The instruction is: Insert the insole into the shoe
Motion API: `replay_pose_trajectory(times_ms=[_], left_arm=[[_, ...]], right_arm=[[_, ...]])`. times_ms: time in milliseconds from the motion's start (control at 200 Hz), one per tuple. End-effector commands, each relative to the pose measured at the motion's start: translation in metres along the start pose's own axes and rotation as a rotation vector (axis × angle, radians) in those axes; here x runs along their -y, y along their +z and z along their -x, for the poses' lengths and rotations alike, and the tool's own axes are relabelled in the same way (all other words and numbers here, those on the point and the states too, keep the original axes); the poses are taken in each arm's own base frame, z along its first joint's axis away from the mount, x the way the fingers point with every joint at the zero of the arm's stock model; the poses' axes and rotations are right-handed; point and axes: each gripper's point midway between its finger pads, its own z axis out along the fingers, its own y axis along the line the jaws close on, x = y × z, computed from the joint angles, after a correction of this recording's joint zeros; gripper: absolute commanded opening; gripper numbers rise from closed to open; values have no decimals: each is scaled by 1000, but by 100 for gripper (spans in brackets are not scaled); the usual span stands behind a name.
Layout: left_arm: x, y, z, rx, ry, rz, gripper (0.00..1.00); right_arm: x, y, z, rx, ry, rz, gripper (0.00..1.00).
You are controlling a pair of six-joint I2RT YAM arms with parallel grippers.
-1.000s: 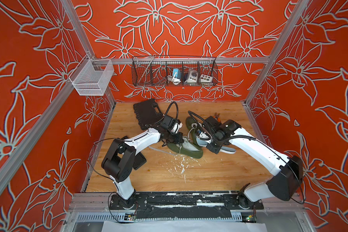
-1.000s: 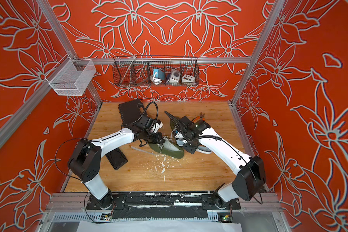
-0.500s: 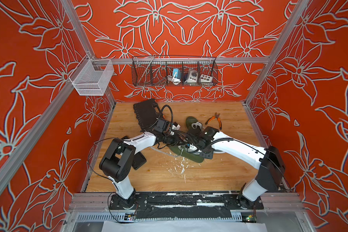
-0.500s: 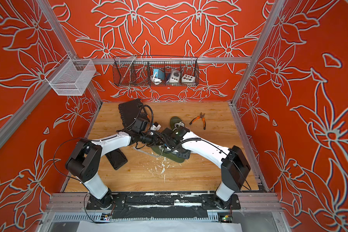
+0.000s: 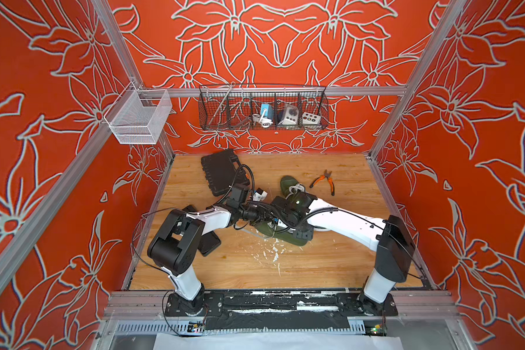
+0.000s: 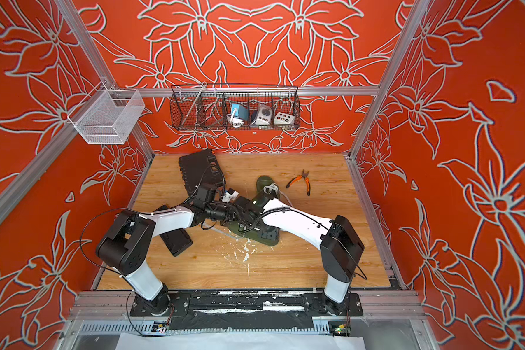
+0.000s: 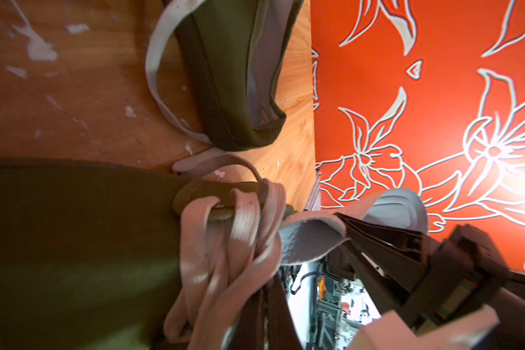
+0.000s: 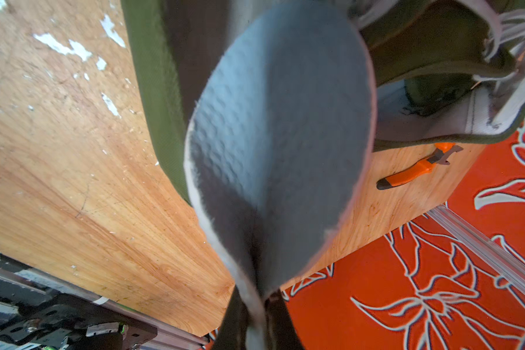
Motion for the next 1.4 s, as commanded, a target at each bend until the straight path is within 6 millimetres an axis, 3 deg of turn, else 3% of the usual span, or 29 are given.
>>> replay_pose_trajectory(times_ms=[0,225,686,1396], left_arm=[[37,-10,7,13,80,-121,0],[36,-11,8,16,65,-125,0],[26,-11,-1,23,26,-138,0],[17,-11,-12,30,-17,-159,0]], right_arm=[[-5,0,9,22,7,30,0],[-7,3,13,28,-15,37,0],[-12,2,44,135,57,107,0],[-20,15,62,219,187,277,0]])
